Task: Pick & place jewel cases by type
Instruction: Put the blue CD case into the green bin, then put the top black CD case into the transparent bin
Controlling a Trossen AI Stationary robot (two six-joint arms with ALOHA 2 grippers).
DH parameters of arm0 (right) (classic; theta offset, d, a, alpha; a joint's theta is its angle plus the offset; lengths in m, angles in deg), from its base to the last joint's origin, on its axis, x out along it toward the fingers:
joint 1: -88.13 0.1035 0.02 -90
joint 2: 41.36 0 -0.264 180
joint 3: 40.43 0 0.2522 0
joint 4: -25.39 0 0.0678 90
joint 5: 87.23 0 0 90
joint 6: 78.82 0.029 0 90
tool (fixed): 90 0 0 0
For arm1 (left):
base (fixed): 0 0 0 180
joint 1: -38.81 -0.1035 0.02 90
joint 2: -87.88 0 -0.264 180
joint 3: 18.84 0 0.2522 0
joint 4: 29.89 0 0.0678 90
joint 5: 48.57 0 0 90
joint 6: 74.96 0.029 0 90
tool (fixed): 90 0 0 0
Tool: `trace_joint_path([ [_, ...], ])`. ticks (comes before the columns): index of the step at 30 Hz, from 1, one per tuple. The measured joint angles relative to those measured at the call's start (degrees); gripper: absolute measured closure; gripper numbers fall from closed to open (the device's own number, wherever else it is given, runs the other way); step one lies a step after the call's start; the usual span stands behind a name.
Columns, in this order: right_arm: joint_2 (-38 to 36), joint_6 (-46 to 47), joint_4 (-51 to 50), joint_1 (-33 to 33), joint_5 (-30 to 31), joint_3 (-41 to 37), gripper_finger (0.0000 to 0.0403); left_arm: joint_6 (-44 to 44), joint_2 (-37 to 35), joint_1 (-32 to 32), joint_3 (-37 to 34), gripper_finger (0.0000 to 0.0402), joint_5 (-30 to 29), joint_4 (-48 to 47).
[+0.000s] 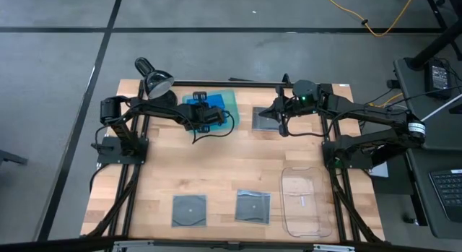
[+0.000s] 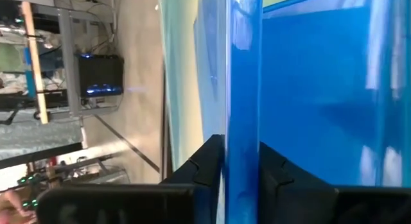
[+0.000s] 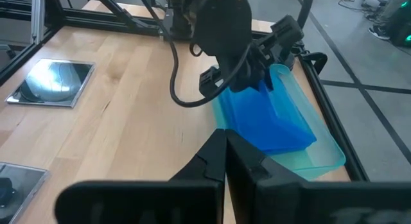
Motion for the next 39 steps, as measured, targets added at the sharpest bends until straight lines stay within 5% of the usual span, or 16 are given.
trace_joint_path([
  [23,0.0,-0.1,-0.1,0.0,0.0,0.0,0.0393,-6.0,-0.3,0.1,3.0,0.0156,12.6,-10.2],
  [39,0.0,-0.4,-1.3,0.0,0.0,0.0,0.0393,-7.7,-0.3,0.2,20.1,0.0141,13.6,-19.3],
])
